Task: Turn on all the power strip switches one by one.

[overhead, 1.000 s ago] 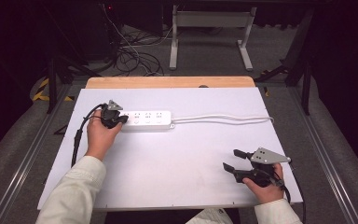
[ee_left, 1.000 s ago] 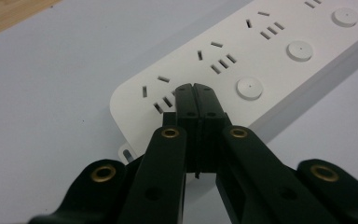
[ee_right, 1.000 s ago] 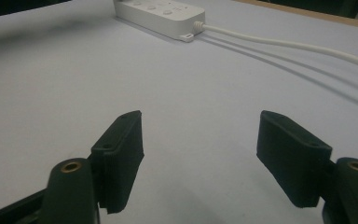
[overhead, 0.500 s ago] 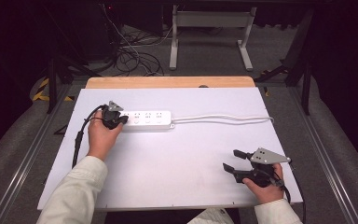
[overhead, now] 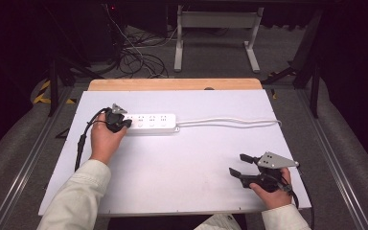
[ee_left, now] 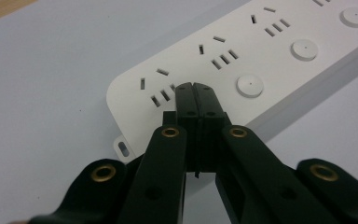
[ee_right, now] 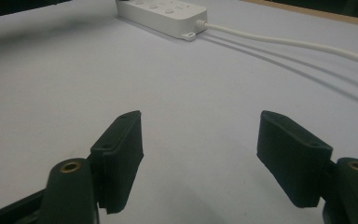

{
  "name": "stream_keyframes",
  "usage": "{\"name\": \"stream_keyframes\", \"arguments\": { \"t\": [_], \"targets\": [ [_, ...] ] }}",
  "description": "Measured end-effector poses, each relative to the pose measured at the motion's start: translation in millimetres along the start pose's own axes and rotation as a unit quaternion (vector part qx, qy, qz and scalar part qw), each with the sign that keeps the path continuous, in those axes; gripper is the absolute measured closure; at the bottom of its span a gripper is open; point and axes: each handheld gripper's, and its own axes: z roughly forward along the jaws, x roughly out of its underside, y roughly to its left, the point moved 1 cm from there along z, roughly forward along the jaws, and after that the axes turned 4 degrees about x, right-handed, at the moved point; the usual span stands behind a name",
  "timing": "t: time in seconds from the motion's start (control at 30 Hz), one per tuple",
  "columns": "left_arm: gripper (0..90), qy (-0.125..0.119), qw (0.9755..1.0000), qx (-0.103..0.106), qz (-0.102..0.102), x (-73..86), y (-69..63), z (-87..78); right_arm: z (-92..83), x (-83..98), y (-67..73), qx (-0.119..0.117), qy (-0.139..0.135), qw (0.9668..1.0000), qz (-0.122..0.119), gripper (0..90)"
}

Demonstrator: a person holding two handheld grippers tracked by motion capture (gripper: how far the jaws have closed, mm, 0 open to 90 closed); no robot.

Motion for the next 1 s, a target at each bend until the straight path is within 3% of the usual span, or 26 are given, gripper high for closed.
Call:
{"name": "stream_keyframes", "arguments": {
  "t": [0.17, 0.37, 0.43, 0.57, 0.77, 0.87, 1.0],
  "targets": [
    [90.0, -0.001, 0.9999, 0.006, -0.008, 0.8, 1.2, 0.8, -0.2, 0.1, 0.2, -0.001, 0.000, 1.0000, 0.000, 32.3],
    [90.0, -0.003, 0.9999, 0.002, 0.016, -5.1, -0.8, -1.5, -0.3, -0.5, -0.4, -0.001, -0.002, 1.0000, 0.002, 32.4],
    [90.0, -0.030, 0.9993, 0.016, 0.016, -12.6, -4.6, -8.7, 0.0, -0.5, -1.0, -0.001, -0.002, 1.0000, 0.004, 32.3],
    [90.0, -0.045, 0.9984, 0.026, 0.021, -20.4, -11.1, -12.5, 0.8, -0.6, -0.7, -0.001, 0.000, 1.0000, 0.003, 32.3],
    [90.0, -0.046, 0.9979, 0.040, 0.020, -26.1, -16.6, -9.9, -0.4, -0.5, -0.6, -0.001, -0.002, 1.0000, 0.004, 32.2],
    [90.0, -0.038, 0.9971, 0.063, 0.019, -24.5, -17.4, -4.2, -0.3, -0.5, -0.7, -0.003, -0.003, 1.0000, 0.004, 32.2],
    [90.0, -0.030, 0.9973, 0.064, 0.015, -23.0, -17.4, -1.0, -0.2, -0.4, -1.3, -0.003, -0.003, 1.0000, 0.005, 32.1]
  ]
}}
